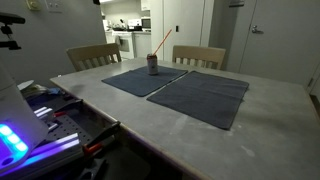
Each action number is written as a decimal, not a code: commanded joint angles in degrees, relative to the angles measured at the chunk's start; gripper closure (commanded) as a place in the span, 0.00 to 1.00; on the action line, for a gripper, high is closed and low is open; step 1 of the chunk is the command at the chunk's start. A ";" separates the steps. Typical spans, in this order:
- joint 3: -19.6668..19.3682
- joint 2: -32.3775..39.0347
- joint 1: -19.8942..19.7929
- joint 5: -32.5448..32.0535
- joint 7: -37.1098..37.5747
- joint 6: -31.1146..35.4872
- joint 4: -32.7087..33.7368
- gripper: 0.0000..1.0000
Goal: Remove the red straw from the can and place it on the table
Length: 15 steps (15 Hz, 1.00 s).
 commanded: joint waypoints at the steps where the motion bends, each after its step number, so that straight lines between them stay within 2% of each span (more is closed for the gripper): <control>1: -1.00 1.05 0.84 -0.72 -0.02 -0.52 0.98 0.00; 9: -1.98 2.64 0.55 -2.21 -1.55 0.38 2.38 0.00; 15: -2.92 6.42 0.44 -5.92 -4.37 4.30 5.51 0.00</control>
